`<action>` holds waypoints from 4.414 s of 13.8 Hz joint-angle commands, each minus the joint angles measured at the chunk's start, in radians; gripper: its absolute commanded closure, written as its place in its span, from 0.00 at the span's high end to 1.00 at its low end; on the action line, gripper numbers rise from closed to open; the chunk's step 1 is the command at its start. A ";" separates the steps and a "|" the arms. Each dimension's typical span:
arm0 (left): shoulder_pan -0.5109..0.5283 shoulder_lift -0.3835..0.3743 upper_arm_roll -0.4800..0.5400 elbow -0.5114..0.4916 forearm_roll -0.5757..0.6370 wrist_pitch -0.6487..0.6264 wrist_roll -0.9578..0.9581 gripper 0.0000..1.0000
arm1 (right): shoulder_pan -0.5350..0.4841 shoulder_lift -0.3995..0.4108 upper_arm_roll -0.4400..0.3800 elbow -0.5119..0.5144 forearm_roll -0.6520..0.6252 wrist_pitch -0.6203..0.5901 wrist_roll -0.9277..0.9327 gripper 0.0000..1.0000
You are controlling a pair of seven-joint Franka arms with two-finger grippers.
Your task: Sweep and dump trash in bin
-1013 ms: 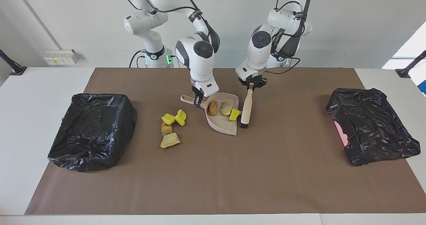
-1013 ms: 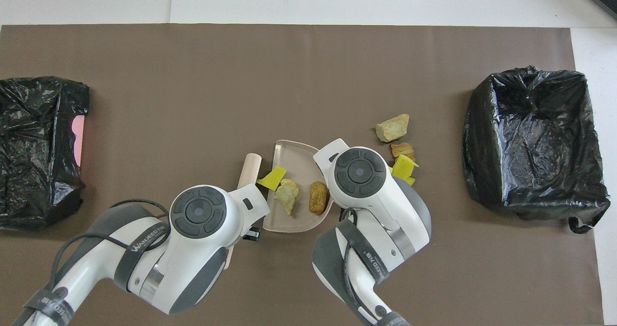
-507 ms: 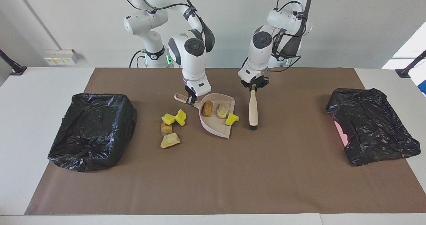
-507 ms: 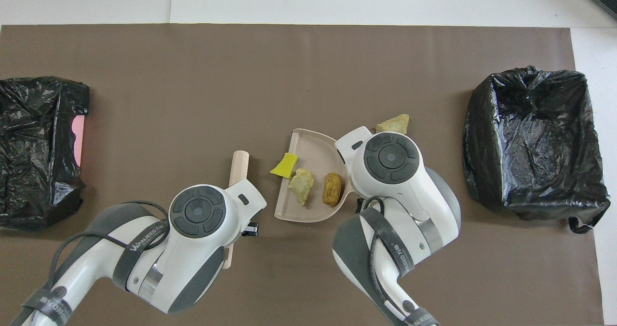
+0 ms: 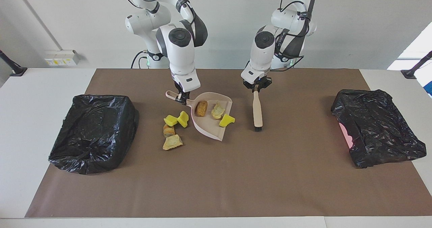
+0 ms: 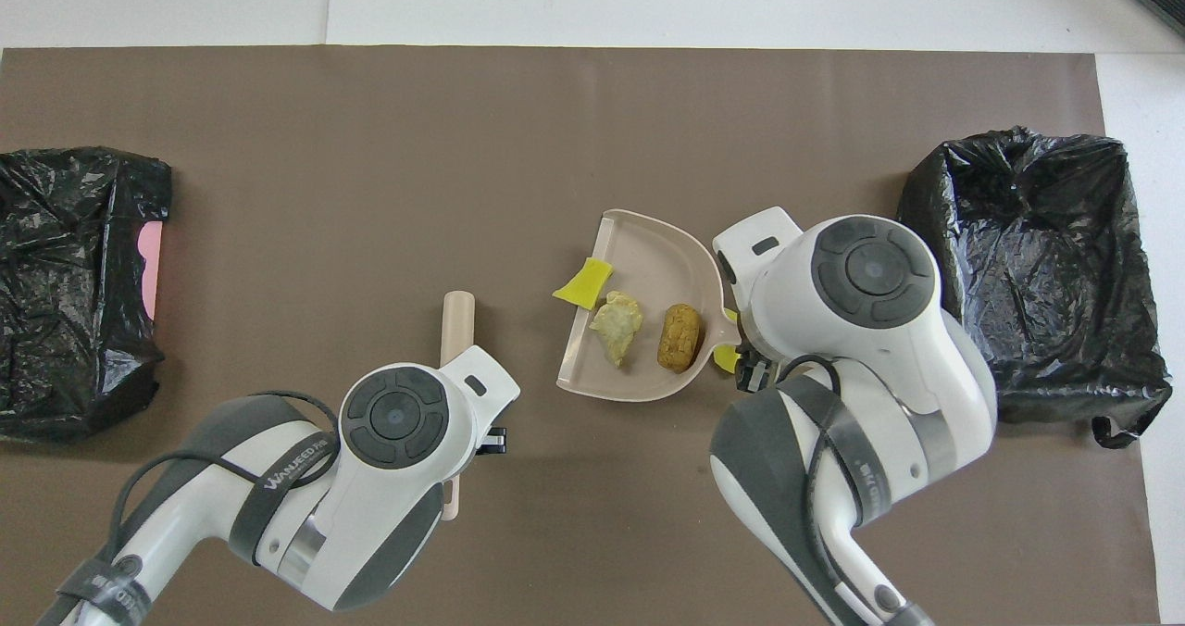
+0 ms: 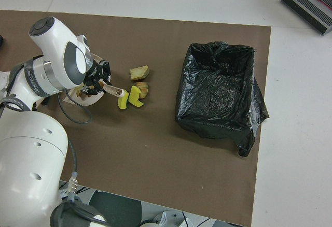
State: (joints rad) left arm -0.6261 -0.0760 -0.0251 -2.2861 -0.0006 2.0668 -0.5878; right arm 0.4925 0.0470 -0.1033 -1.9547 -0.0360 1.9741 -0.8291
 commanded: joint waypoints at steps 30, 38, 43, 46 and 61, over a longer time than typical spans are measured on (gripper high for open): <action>-0.433 -0.113 0.010 -0.193 -0.082 0.190 -0.338 1.00 | -0.864 0.159 0.004 0.399 -0.088 -0.107 -1.153 0.00; -0.115 -0.001 0.011 0.195 -0.070 -0.022 0.041 1.00 | -0.767 0.169 0.020 0.384 -0.353 -0.023 -1.141 0.00; 0.124 -0.014 0.013 0.377 -0.065 -0.200 0.377 1.00 | -0.698 0.159 0.020 0.346 -0.521 -0.008 -1.125 0.00; 0.228 -0.004 0.013 0.500 -0.035 -0.267 0.538 1.00 | -0.666 0.139 0.020 0.309 -0.580 0.011 -1.131 0.00; 0.523 0.096 0.017 1.001 0.011 -0.724 0.743 1.00 | -0.563 -0.056 0.060 0.326 -0.625 -0.300 -0.822 0.00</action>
State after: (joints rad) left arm -0.1252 0.0119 0.0054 -1.3213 0.0114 1.3925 0.1323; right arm -0.0946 0.0127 -0.0699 -1.6129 -0.6854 1.7286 -1.7738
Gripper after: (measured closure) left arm 0.000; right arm 0.687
